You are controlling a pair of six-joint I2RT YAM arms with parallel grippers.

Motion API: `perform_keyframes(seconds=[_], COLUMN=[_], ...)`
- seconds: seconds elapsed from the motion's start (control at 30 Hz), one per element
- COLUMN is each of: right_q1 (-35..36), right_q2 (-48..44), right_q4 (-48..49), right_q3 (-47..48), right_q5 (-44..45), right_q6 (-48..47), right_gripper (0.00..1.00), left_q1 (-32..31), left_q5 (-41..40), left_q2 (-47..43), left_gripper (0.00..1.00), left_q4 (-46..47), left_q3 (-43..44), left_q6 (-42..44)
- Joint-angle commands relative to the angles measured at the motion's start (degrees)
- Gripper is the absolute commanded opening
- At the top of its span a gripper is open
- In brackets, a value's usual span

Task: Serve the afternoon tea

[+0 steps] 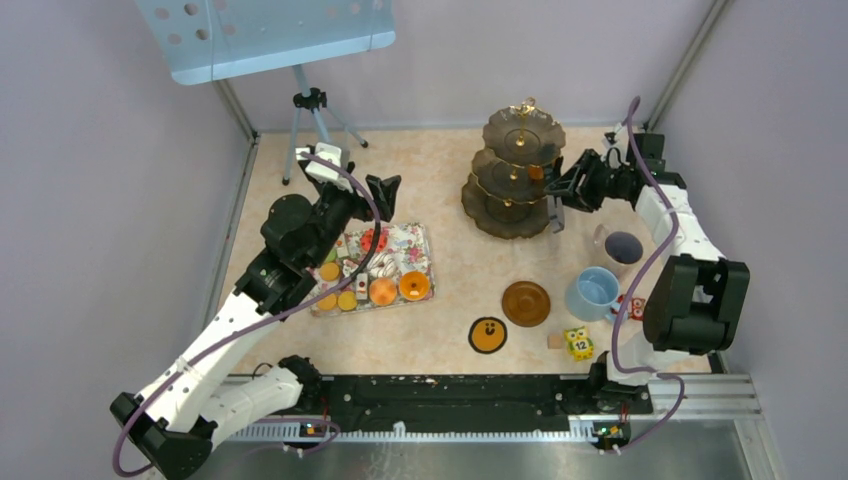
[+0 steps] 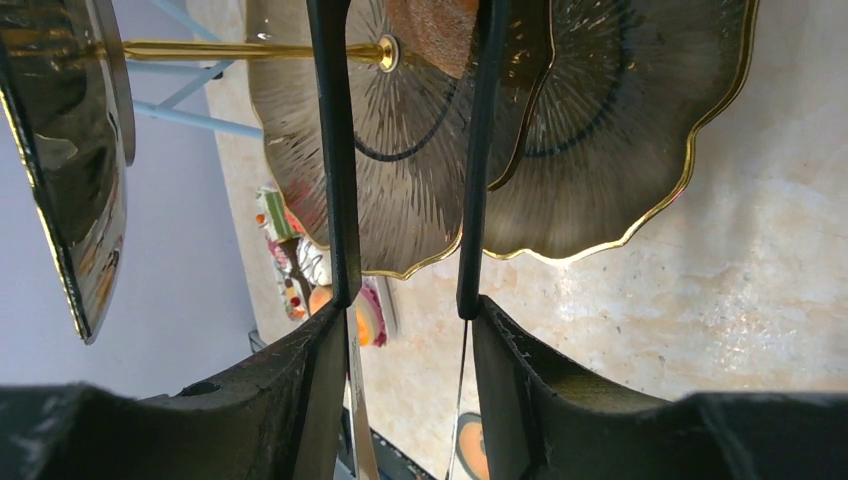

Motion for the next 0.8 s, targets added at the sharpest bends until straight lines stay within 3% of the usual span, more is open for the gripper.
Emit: perform_keyframes(seconds=[0.0,0.43,0.77], right_q1=[0.3,-2.7,-3.7], right_q2=[-0.9,-8.9,-20.6], right_q4=[-0.5,-2.6,-11.2], right_q3=[3.6,0.5,-6.5], right_q5=[2.0,5.8,12.5], right_q6=[-1.4,-0.8,-6.1], right_gripper=[0.46,0.46,0.45], left_q1=[0.0,0.0,0.0], left_q5=[-0.1,0.1,-0.2], left_q2=[-0.7,-0.5,-0.5], left_gripper=[0.99,0.99,0.99], left_q4=[3.0,3.2,3.2], left_q3=[-0.7,-0.9,-1.1], left_q6=[0.1,-0.1,-0.1])
